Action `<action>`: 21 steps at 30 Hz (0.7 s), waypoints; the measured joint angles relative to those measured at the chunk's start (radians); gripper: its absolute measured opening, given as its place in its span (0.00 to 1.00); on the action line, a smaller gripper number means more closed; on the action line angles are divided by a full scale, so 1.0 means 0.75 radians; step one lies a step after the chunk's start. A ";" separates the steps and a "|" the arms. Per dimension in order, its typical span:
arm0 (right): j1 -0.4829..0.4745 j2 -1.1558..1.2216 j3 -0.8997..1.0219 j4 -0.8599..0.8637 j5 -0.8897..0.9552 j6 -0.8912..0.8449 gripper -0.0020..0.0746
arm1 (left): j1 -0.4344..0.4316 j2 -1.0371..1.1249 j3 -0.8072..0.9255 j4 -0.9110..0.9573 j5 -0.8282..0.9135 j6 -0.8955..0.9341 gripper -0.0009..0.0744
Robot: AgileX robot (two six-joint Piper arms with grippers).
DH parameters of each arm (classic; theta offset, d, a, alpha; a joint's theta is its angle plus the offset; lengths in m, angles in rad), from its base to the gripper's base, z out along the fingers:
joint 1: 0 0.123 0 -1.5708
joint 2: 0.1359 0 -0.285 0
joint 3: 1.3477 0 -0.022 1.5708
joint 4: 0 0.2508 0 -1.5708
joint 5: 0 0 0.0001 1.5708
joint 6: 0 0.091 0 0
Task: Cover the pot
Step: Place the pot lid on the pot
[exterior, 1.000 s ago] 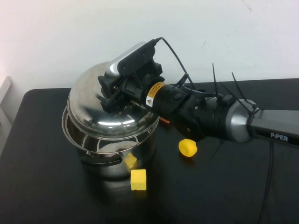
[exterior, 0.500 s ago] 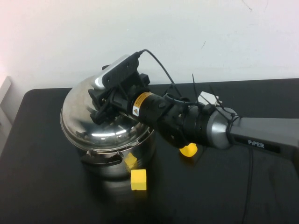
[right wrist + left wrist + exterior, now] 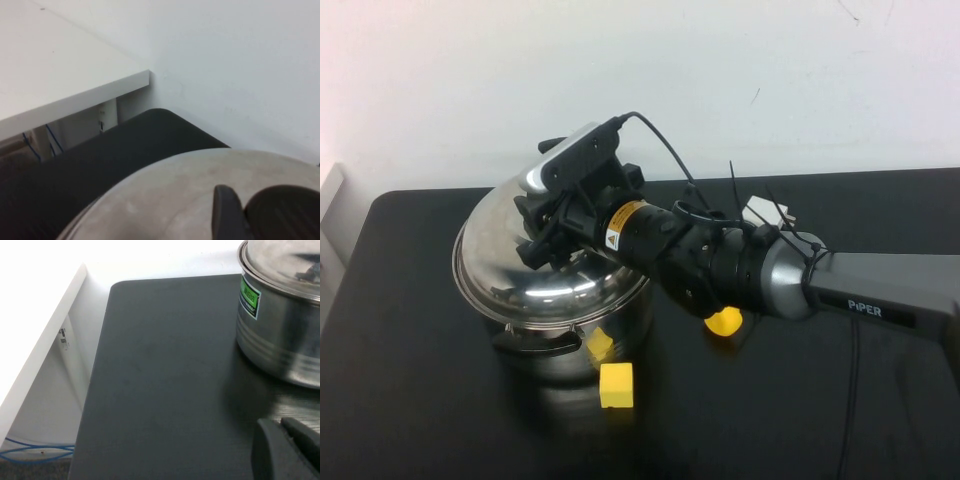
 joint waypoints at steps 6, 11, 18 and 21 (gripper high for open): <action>0.000 0.000 0.000 0.000 0.008 -0.045 0.47 | 0.000 0.000 0.000 0.000 0.000 -0.003 0.01; 0.000 0.011 0.000 0.001 -0.020 -0.048 0.47 | 0.000 0.000 0.000 0.000 0.000 -0.003 0.01; -0.002 0.027 -0.003 0.011 -0.038 -0.035 0.47 | 0.000 0.000 0.000 0.000 0.000 -0.003 0.01; -0.002 0.027 -0.003 0.020 -0.036 -0.035 0.47 | 0.000 0.000 0.000 0.000 0.000 -0.003 0.01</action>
